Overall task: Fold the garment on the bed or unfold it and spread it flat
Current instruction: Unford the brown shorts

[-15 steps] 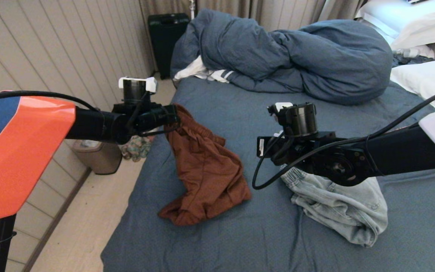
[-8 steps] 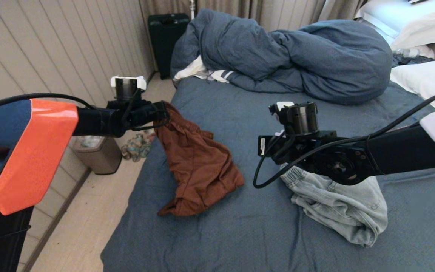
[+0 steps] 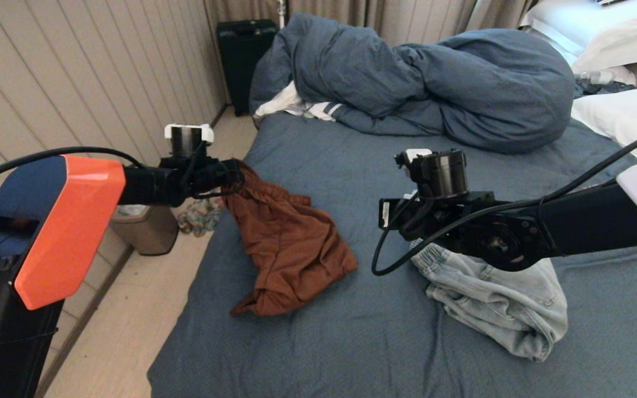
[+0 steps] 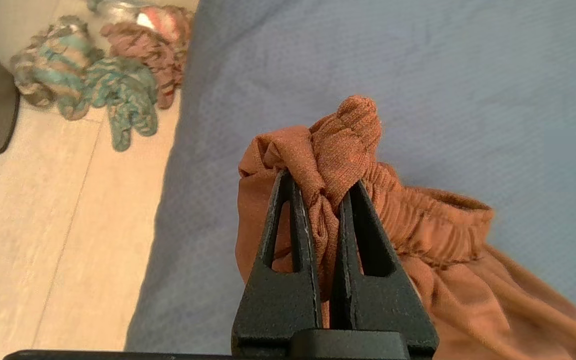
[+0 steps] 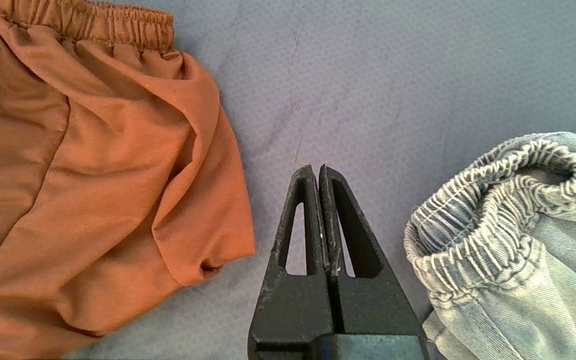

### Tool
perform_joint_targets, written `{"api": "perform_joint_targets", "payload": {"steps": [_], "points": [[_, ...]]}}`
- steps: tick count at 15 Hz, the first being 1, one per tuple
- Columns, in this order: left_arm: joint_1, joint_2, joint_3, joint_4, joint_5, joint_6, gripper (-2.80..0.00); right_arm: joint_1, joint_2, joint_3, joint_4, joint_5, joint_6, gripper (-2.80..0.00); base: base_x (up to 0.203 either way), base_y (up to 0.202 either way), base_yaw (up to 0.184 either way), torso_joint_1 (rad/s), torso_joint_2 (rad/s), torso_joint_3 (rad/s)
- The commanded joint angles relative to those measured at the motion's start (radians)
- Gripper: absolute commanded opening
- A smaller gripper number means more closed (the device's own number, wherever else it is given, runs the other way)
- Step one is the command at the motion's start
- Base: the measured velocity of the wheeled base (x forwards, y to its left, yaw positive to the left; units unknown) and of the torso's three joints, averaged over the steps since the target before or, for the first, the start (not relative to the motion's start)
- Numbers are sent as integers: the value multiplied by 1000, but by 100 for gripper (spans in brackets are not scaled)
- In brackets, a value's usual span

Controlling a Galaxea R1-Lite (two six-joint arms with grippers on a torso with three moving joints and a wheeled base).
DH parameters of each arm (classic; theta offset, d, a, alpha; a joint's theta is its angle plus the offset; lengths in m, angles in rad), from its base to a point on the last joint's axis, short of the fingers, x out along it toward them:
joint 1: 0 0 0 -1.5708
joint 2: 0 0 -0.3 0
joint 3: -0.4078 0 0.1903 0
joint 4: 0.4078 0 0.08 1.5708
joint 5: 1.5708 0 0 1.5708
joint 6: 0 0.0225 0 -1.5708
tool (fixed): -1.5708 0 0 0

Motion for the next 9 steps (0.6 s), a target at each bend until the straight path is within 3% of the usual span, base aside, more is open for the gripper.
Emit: {"api": "perform_joint_targets", "payload": {"steps": [1,9], "points": [[-1,3,1,-1,39,2,0,1,0,1,-2,-2,1,-280,0,0,0,0,0,0],[-13,-153,116,95,-35,-13,0,3,-32,10,-1,-1,1,-280,0,0,0,0,0,0]]}}
